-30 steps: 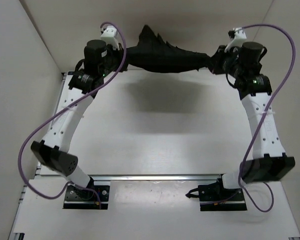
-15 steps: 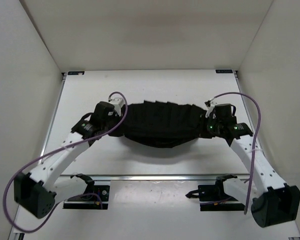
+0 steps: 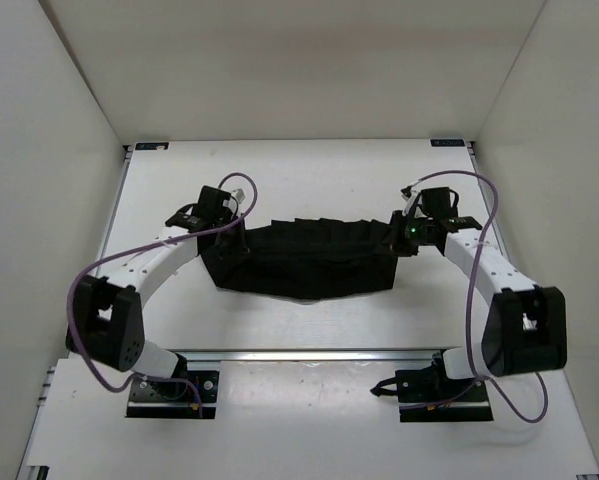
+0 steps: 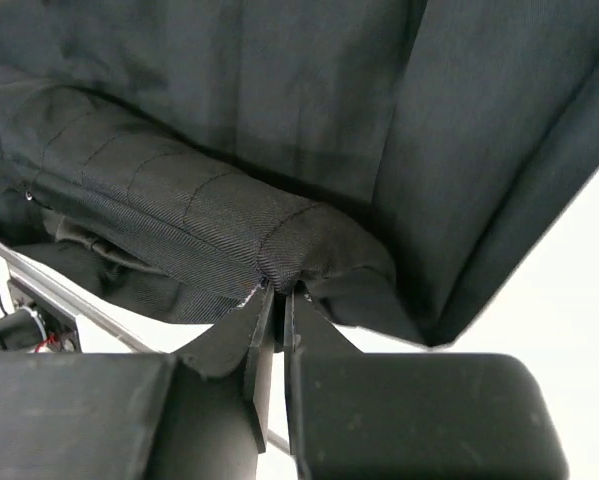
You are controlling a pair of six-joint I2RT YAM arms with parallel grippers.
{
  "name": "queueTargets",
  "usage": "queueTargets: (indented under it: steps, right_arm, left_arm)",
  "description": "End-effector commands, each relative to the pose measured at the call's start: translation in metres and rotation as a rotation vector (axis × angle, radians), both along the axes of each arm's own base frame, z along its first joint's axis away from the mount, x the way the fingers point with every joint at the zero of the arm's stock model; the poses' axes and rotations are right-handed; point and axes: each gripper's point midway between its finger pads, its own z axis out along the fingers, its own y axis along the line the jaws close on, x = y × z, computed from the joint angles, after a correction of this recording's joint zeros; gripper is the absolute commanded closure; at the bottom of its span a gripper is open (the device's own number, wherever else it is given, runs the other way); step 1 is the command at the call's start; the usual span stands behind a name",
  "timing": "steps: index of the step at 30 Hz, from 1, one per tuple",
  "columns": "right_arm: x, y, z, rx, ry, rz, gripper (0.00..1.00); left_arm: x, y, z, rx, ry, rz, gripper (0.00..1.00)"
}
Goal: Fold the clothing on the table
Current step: Fold the skirt
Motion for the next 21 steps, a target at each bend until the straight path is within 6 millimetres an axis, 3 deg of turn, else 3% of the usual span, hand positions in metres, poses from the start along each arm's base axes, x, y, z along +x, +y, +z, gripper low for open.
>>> queueTargets:
  steps: [1, 3, 4, 5, 6, 7, 8, 11, 14, 15, 17, 18, 20, 21]
  right_arm:
    - [0.049, -0.023, 0.010, -0.080, -0.153, -0.056, 1.00]
    - [0.062, -0.022, 0.008, -0.056, -0.162, -0.055, 0.95]
    - [0.072, -0.020, 0.016, -0.022, -0.187, -0.060, 0.85]
    - [0.077, -0.018, 0.020, -0.002, -0.201, -0.048, 0.60]
    - [0.081, -0.019, 0.020, 0.010, -0.203, -0.049, 0.51]
    - [0.086, -0.019, 0.029, 0.011, -0.228, -0.043, 0.39]
    - [0.095, -0.023, 0.034, -0.016, -0.245, -0.061, 0.27]
    - [0.098, -0.020, 0.055, -0.035, -0.305, -0.033, 0.21]
    - [0.088, -0.011, 0.075, 0.009, -0.396, 0.000, 0.24]
    - [0.084, -0.009, 0.073, 0.013, -0.398, 0.006, 0.25]
    - [0.075, 0.000, 0.068, 0.038, -0.407, 0.030, 0.42]
    - [0.069, 0.006, 0.067, 0.069, -0.399, 0.058, 0.52]
    - [0.065, 0.017, 0.052, 0.107, -0.346, 0.065, 1.00]
    - [0.062, 0.023, 0.049, 0.113, -0.342, 0.091, 1.00]
  left_arm:
    - [0.021, 0.042, -0.007, 0.100, -0.034, 0.122, 1.00]
    - [0.030, 0.044, -0.007, 0.107, -0.045, 0.127, 0.99]
    - [0.037, 0.048, -0.006, 0.106, -0.041, 0.141, 0.96]
    - [0.045, 0.050, -0.001, 0.111, -0.058, 0.147, 0.76]
    - [0.046, 0.048, 0.001, 0.109, -0.058, 0.135, 0.37]
    - [0.053, 0.047, 0.010, 0.101, -0.083, 0.138, 0.13]
    - [0.060, 0.046, 0.020, 0.095, -0.112, 0.137, 0.02]
    - [0.067, 0.045, 0.044, 0.082, -0.178, 0.128, 0.02]
    - [0.062, 0.041, 0.073, 0.051, -0.271, 0.108, 0.01]
    - [0.056, 0.038, 0.073, 0.036, -0.268, 0.100, 0.01]
    - [0.043, 0.029, 0.087, -0.021, -0.311, 0.080, 0.07]
    - [0.035, 0.020, 0.081, -0.065, -0.297, 0.053, 0.25]
    - [0.025, 0.009, 0.075, -0.110, -0.304, 0.043, 0.83]
    - [0.014, 0.000, 0.060, -0.129, -0.261, 0.026, 0.93]
